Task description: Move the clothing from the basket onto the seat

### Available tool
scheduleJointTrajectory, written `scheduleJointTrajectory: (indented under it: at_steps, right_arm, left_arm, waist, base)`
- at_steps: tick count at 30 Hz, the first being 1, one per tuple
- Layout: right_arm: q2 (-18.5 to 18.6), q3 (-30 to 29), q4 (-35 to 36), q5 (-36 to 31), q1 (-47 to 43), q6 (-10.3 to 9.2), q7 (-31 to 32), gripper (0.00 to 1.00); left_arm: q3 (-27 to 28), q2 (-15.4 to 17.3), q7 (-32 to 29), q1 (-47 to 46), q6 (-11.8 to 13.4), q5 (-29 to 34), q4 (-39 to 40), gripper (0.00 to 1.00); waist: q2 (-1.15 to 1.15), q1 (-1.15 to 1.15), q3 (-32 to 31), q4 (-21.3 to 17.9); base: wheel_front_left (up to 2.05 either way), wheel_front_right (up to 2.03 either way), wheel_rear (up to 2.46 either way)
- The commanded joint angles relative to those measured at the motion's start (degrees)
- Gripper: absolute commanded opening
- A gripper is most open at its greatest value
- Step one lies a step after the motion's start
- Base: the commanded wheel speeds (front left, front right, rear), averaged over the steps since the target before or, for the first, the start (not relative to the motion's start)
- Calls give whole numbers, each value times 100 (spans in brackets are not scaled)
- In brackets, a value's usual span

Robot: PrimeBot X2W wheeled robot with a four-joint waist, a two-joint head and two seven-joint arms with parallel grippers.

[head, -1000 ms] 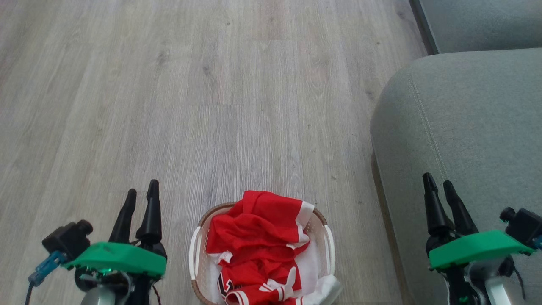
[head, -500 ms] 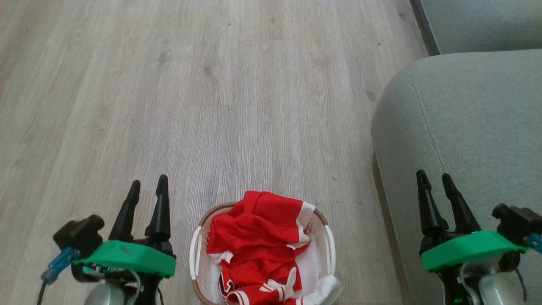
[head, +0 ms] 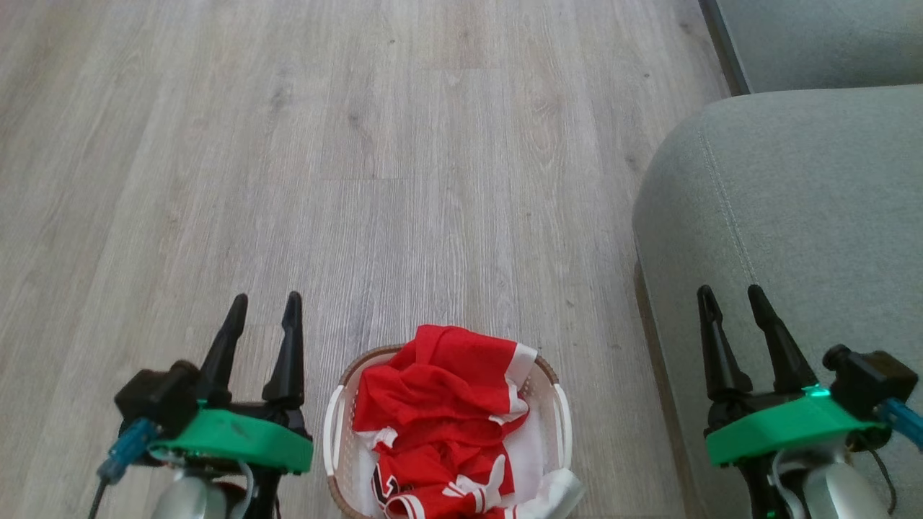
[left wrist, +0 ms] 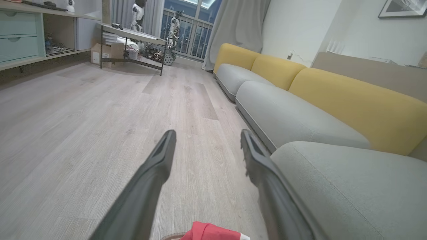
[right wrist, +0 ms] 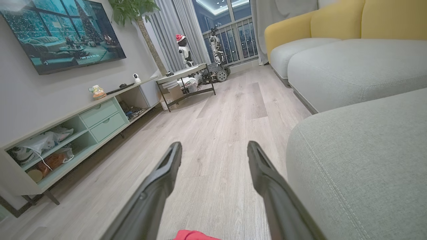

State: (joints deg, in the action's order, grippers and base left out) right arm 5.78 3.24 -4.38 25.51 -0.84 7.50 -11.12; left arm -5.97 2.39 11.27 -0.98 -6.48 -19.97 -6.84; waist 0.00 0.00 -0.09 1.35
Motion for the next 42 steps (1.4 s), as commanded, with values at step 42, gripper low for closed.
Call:
scheduleJointTrajectory:
  at_steps: [42]
  right_arm:
    - [149, 254, 372, -1225, -2, -1, -387, 100]
  left_arm:
    - [-1, 50, 373, -381, 48, 1329, 334, 100]
  waist:
    - [0, 0, 35, -28]
  base:
    - [0, 0, 0]
